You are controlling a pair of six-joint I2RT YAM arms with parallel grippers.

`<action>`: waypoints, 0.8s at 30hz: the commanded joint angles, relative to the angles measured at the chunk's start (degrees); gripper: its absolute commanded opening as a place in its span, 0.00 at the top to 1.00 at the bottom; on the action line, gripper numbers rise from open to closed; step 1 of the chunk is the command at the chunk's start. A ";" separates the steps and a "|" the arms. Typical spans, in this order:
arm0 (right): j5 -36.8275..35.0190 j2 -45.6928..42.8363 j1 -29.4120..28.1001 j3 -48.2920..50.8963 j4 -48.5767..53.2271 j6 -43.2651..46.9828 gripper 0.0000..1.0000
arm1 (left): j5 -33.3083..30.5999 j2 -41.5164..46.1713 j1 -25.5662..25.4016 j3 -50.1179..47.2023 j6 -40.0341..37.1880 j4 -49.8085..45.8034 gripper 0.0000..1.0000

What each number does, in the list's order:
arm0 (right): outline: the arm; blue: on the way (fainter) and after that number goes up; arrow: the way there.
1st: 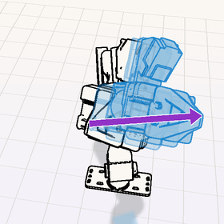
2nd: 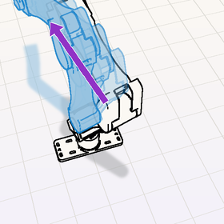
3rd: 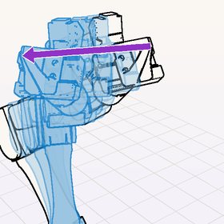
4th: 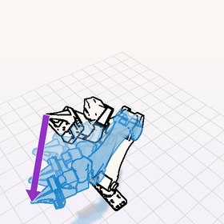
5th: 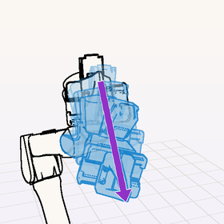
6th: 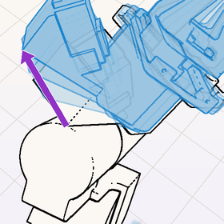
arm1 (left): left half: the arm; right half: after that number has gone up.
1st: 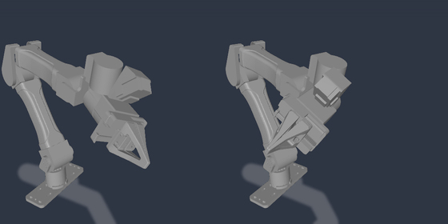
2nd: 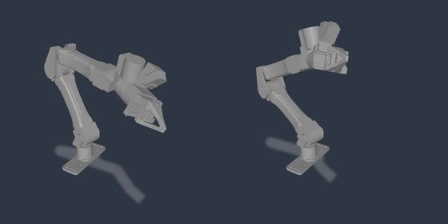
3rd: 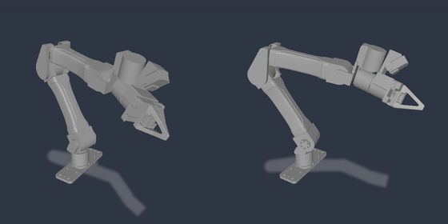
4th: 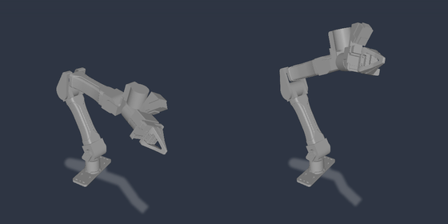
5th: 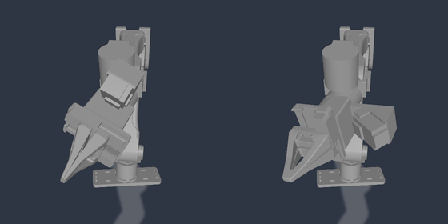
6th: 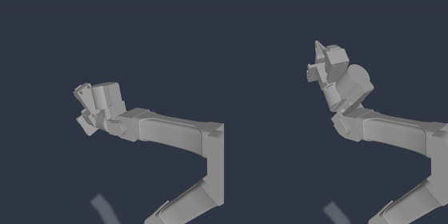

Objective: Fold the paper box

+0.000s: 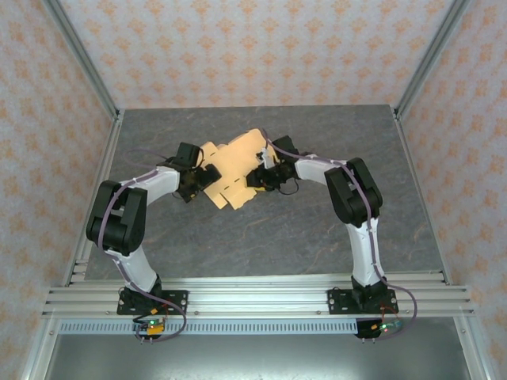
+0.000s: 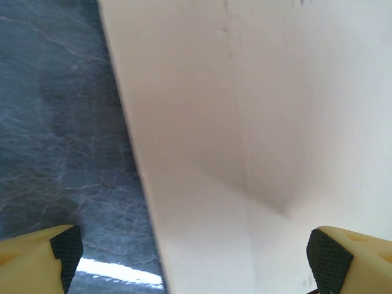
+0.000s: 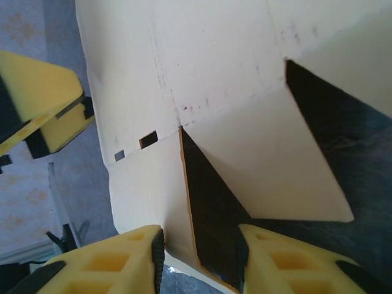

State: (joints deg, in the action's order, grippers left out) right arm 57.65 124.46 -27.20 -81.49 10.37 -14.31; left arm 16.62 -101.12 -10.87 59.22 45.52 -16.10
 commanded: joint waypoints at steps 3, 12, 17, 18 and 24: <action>3.54 0.46 -1.35 2.96 -12.39 -8.36 0.70 | 2.88 -1.77 -1.39 -0.86 1.45 3.48 0.05; -0.50 -4.39 -1.38 7.37 -11.55 -5.93 0.93 | 4.54 1.93 -1.28 -0.20 1.05 1.42 0.04; -13.31 -11.50 -1.40 3.34 8.96 7.45 1.00 | -0.69 10.63 0.01 0.05 0.01 -4.01 0.00; -17.91 -12.75 -1.38 1.56 13.52 9.95 1.00 | -0.93 11.82 0.57 0.02 0.14 -4.74 0.00; -50.03 -17.84 -3.00 -12.85 38.40 26.80 1.00 | -0.52 17.82 3.69 -1.27 2.05 -5.70 0.00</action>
State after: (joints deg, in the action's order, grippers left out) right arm 28.49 110.17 -28.86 -89.19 33.17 0.25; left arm 17.52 -84.60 -8.34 58.76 46.63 -18.87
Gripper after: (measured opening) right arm 0.044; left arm 0.997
